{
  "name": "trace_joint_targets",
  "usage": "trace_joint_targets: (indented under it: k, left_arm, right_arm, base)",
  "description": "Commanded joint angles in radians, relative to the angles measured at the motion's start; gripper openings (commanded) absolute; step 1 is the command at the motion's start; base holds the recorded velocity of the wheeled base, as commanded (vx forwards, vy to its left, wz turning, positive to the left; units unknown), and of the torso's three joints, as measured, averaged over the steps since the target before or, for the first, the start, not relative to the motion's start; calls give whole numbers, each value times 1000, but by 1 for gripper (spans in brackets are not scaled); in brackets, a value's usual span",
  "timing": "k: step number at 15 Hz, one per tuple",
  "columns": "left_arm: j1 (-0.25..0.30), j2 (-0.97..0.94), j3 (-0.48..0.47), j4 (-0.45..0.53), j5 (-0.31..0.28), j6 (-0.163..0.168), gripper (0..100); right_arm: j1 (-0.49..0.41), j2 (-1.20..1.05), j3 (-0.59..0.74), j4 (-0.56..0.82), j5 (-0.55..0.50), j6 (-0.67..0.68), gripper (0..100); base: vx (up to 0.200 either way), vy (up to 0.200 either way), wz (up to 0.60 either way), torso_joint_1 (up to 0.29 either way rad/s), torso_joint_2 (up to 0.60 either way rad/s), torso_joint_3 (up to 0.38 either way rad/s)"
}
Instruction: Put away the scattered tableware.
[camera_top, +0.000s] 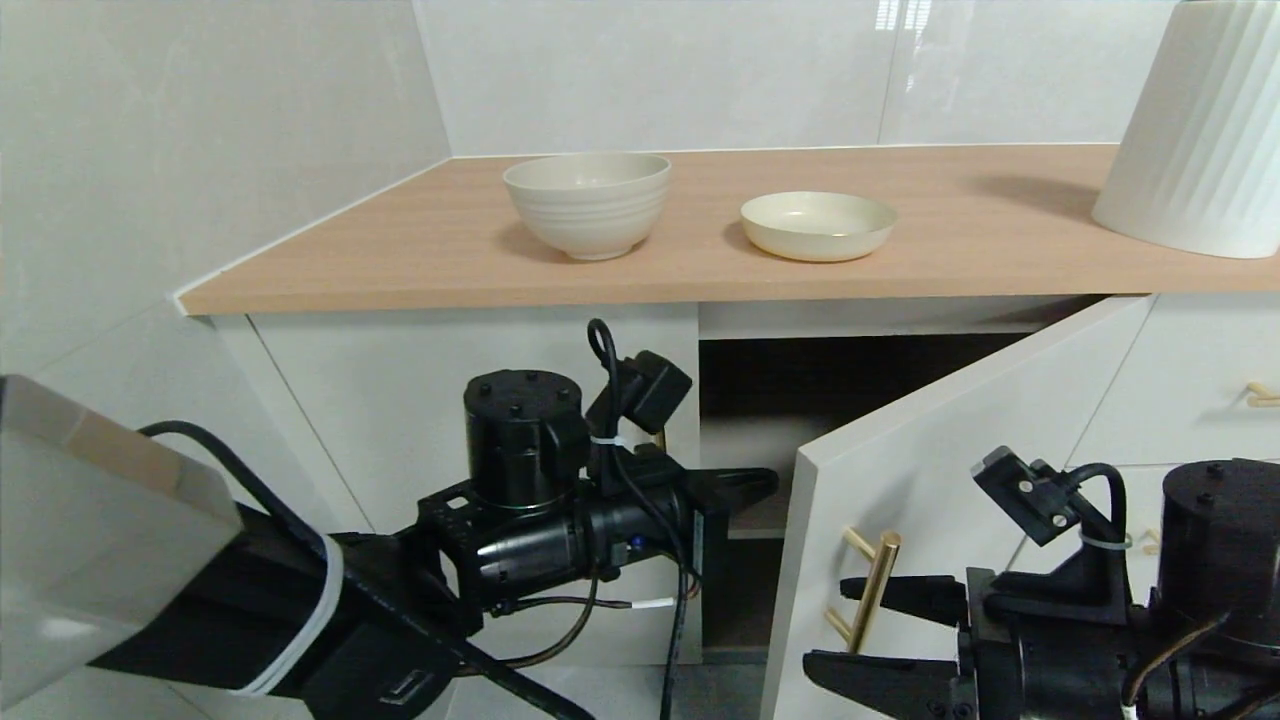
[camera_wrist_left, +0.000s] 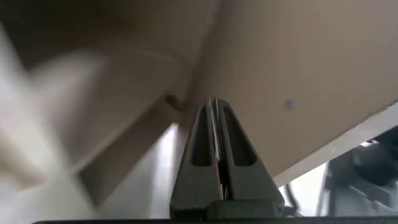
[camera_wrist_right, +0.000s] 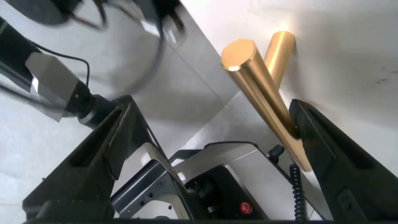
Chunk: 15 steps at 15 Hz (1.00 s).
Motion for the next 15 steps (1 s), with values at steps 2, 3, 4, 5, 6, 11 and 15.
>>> trace_joint_targets:
  k: [2, 3, 4, 5, 6, 11, 15]
  left_arm:
    - [-32, 68, -75, 8, 3, -2, 0]
    - [-36, 68, -86, 16, 2, -2, 0]
    - [-47, 68, -87, 17, 2, -2, 0]
    - [-56, 68, -84, 17, 2, -2, 0]
    - [-64, 68, -83, 16, 5, -2, 0]
    - [-64, 55, -81, 11, 6, -2, 0]
    - [-64, 35, -67, 11, 3, -2, 0]
  right_arm:
    - [-6, -24, 1, -2, -6, -1, 100]
    - [-17, -25, 1, 0, -10, -1, 100]
    - [-18, -25, 1, 0, -10, -1, 100]
    - [-20, -24, 1, 0, -12, -2, 100]
    - [-21, -25, 2, 0, -12, -2, 100]
    - [-76, -91, 88, 7, -56, -34, 100]
    - [-78, -305, 174, 158, -113, -36, 100]
  base:
    - [0, 0, 0, 0, 0, 0]
    - [0, 0, 0, 0, 0, 0]
    - [0, 0, 0, 0, 0, 0]
    - [0, 0, 0, 0, 0, 0]
    - [0, 0, 0, 0, 0, 0]
    - [0, 0, 0, 0, 0, 0]
    - [0, 0, 0, 0, 0, 0]
